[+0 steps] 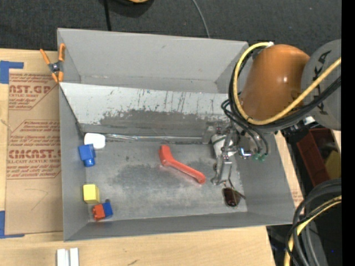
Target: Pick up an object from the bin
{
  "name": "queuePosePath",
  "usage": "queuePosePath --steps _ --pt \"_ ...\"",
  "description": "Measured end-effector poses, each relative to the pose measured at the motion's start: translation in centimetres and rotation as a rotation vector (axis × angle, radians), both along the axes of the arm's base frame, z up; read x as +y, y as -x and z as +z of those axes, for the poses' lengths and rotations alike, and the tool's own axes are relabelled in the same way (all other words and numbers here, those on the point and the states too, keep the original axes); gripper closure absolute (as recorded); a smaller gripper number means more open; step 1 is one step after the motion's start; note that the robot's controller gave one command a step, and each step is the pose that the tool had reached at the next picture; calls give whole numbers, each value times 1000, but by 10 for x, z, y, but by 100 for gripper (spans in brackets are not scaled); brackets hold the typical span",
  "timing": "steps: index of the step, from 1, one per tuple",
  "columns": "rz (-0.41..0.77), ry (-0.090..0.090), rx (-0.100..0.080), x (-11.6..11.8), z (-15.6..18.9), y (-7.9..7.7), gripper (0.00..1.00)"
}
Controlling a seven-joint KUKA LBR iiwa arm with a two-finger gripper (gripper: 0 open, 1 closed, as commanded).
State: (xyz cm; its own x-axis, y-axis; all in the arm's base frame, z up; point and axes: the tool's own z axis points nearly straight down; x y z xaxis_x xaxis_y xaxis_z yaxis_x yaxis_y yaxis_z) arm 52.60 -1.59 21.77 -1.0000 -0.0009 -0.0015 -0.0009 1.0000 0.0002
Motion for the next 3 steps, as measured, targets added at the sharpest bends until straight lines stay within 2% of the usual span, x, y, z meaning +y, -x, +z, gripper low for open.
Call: queuePosePath --steps 1,2,3 --pt "-58 0 -7 3 -19 -4 0" --pt "-40 0 -4 -1 -77 -17 0" --pt "14 1 -3 -3 -92 -18 0"
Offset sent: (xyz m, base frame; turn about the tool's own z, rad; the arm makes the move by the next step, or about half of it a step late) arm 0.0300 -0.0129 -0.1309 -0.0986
